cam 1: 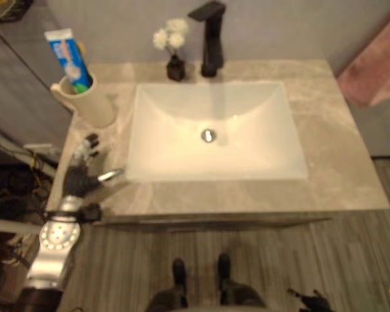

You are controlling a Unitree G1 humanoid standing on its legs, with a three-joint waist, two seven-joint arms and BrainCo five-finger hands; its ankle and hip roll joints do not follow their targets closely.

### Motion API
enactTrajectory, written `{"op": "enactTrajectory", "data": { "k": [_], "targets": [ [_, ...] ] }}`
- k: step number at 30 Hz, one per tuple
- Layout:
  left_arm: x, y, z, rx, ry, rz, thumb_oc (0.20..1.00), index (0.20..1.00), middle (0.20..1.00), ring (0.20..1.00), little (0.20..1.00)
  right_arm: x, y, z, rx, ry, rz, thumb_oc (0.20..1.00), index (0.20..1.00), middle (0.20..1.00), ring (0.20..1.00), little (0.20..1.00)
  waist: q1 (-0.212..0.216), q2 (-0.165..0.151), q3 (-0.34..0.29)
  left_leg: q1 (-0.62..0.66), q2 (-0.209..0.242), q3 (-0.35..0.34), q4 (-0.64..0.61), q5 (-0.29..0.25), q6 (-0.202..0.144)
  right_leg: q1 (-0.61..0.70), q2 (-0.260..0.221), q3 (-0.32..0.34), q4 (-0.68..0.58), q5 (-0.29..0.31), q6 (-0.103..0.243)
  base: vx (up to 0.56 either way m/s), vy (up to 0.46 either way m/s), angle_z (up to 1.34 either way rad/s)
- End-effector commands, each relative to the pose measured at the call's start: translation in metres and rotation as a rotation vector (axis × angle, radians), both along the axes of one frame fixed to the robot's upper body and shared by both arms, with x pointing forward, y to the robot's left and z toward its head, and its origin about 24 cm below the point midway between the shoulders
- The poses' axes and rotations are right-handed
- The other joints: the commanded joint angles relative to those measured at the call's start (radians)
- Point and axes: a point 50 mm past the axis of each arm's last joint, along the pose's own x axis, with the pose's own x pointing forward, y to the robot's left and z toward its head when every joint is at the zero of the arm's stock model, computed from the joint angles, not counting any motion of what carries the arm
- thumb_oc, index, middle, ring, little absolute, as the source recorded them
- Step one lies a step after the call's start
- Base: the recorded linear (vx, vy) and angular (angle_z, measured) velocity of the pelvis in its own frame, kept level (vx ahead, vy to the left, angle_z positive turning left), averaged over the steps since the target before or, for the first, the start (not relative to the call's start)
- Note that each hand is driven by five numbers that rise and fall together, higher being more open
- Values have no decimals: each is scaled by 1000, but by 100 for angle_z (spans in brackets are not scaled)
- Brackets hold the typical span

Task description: Put brush and paste in cup on sink, flatten towel.

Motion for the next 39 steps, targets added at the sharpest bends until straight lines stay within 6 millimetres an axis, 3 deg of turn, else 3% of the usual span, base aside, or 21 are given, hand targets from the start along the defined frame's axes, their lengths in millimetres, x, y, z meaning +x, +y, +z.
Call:
{"op": "enactTrajectory", "data": {
  "k": [1,28,39],
  "targets": [
    [0,19,22,-12,-113,75,1000,1000,1000,1000,1000,-23,-9,-1,-35,107,17,1000,1000,1000,1000,1000,4,-35,-24,9,7,26,13,-123,15,-1,-40,20,-1,-94,40,-32,14,2],
    [16,29,46,-73,-235,164,1000,1000,1000,1000,1000,-27,-10,-1,-43,129,51,1000,1000,1000,1000,1000,-16,-81,-21,-12,19,28,13,-110,11,-22,-25,24,-1,-90,41,3,1,0],
    [22,28,54,-105,-258,153,1000,1000,1000,1000,1000,-30,-13,0,-44,133,40,1000,1000,1000,1000,1000,-23,-80,-18,-20,20,24,13,-106,8,-31,-23,21,-1,-91,42,5,0,-1]
  ]
}}
